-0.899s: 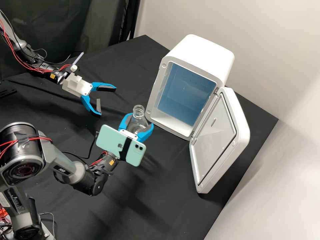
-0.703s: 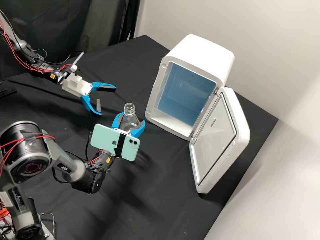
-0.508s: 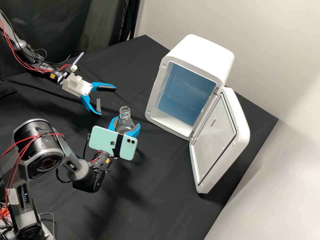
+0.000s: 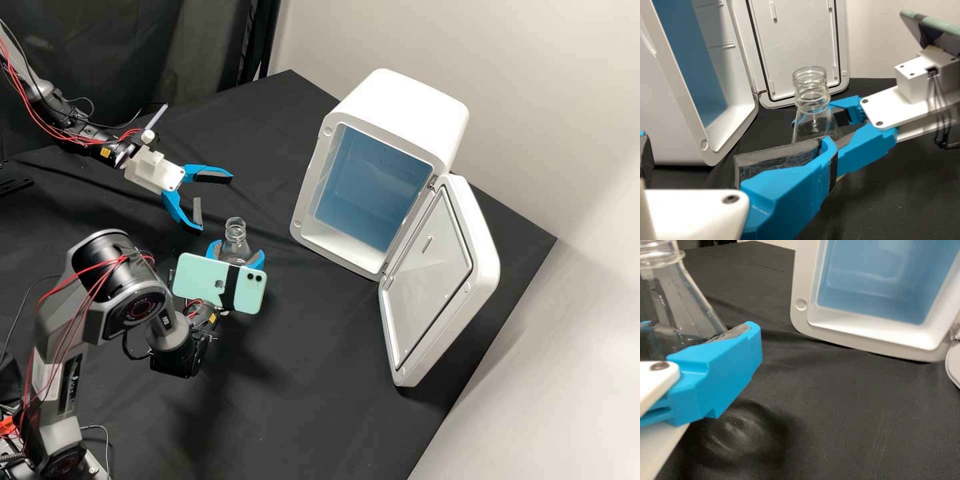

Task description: Take the flask out of the incubator

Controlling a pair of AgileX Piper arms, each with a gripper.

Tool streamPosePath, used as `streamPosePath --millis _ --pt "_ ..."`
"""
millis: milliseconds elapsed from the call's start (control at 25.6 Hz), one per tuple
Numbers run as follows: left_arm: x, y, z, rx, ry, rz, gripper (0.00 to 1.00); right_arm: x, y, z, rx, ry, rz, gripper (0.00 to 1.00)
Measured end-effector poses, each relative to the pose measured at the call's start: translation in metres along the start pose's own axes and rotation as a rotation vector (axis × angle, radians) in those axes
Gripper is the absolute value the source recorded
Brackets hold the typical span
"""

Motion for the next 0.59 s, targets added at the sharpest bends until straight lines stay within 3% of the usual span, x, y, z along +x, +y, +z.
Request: streamPosePath --millis 156,586 --pt "0.000 0.0000 0.000 0.000 0.000 0.000 1.00 0.002 -0.005 0.004 0.015 -0.013 -0.012 0.00" --pt "0.001 -0.0003 0.004 0.002 -0.012 -0.001 1.00 0.010 -0.010 0.006 0.022 -0.018 -0.028 0.00"
